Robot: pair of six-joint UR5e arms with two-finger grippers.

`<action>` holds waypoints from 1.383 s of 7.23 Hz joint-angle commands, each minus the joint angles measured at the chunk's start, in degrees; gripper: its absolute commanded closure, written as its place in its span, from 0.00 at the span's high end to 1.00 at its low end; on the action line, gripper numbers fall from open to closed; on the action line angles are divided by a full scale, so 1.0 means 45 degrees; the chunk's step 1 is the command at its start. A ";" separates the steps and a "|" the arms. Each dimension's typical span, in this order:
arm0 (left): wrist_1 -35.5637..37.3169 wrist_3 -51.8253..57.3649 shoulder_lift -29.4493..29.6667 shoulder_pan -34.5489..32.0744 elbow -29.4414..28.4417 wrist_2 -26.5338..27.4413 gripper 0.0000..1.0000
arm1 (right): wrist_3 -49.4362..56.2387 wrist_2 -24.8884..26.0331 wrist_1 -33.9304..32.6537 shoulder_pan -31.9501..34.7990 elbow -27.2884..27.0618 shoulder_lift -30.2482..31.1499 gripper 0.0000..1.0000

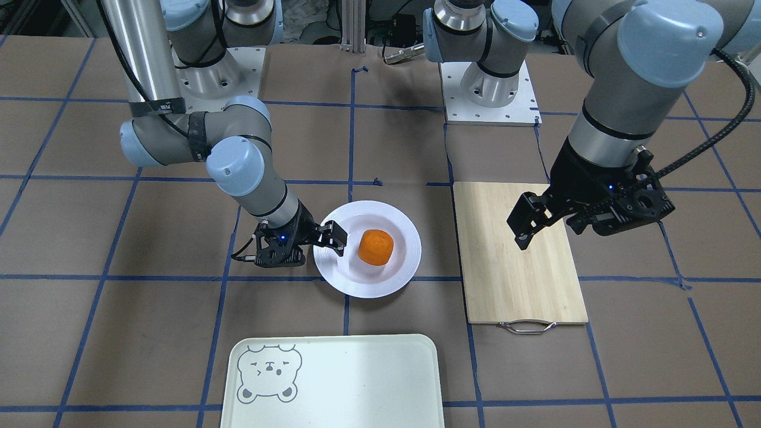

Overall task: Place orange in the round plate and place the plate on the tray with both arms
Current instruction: 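Grasp the white plate rim with the right gripper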

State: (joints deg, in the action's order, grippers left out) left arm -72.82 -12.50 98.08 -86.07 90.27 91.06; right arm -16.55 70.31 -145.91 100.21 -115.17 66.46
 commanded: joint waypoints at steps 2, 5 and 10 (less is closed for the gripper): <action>0.0030 0.0727 -0.0213 -0.0014 0.0292 0.0057 1.00 | -0.0053 -0.0020 -0.0466 0.0308 -0.0247 -0.0139 0.82; -0.0028 0.2284 -0.0465 -0.0033 0.0311 -0.0002 1.00 | -0.0131 -0.0039 -0.0777 0.0465 -0.0248 -0.0373 0.20; -0.0341 0.2932 -0.0721 -0.0033 0.0487 0.0018 1.00 | -0.1048 -0.0952 -0.0335 -0.0293 0.0529 0.0348 0.00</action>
State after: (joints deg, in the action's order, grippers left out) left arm -74.22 -0.05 94.92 -86.20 92.31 91.11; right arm -20.09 68.00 -148.96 100.69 -114.61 67.00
